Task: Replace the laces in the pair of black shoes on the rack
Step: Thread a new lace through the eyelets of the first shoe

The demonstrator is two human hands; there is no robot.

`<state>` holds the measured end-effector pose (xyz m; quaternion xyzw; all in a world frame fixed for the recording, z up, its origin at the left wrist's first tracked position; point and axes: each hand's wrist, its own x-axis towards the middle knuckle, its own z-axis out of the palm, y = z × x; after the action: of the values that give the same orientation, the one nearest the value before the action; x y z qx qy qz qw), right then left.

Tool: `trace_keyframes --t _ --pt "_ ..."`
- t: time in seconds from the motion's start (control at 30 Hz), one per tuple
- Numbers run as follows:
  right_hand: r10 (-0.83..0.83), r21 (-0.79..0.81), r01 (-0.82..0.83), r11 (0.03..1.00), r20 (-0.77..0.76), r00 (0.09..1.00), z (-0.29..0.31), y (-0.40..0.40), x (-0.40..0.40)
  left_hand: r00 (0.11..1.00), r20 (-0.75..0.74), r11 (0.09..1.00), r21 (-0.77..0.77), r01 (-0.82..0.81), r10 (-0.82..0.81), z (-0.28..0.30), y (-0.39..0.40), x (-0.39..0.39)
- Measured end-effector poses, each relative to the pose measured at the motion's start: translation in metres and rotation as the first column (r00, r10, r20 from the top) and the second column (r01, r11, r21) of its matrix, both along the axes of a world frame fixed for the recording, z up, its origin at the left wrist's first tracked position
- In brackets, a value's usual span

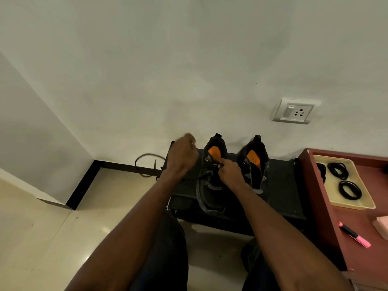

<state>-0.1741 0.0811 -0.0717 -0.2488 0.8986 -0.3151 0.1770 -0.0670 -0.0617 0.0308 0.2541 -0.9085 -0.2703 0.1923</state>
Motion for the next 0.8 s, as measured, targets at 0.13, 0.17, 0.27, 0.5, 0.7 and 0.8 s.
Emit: trace_keyframes --t 0.13,0.17,0.27,0.5,0.7,0.8 --pt "-0.025 -0.053 0.028 0.998 0.052 0.998 -0.003 0.012 0.009 0.887 0.412 0.944 0.323 0.072 -0.209 -0.060 0.015 0.012" --pt "-0.037 -0.049 0.040 0.998 0.071 0.997 -0.003 0.014 0.012 0.869 0.437 0.928 0.369 0.060 -0.230 -0.069 0.016 0.014" --pt "-0.043 -0.065 0.051 0.997 0.122 0.992 -0.003 0.020 0.019 0.835 0.446 0.857 0.512 0.058 -0.323 -0.084 0.021 0.019" --pt "-0.319 -0.113 0.320 0.941 0.023 0.947 0.008 0.022 0.050 0.868 0.358 0.835 0.539 0.109 -0.344 -0.077 0.025 0.026" --pt "-0.175 -0.286 0.540 0.792 0.740 0.649 0.033 0.034 0.070 0.432 0.481 0.640 0.655 0.402 -0.763 -0.044 0.041 0.039" --pt "-0.061 -0.373 0.595 0.712 0.811 0.582 0.050 0.041 0.068 0.498 0.510 0.699 0.630 0.339 -0.701 -0.031 0.033 0.036"
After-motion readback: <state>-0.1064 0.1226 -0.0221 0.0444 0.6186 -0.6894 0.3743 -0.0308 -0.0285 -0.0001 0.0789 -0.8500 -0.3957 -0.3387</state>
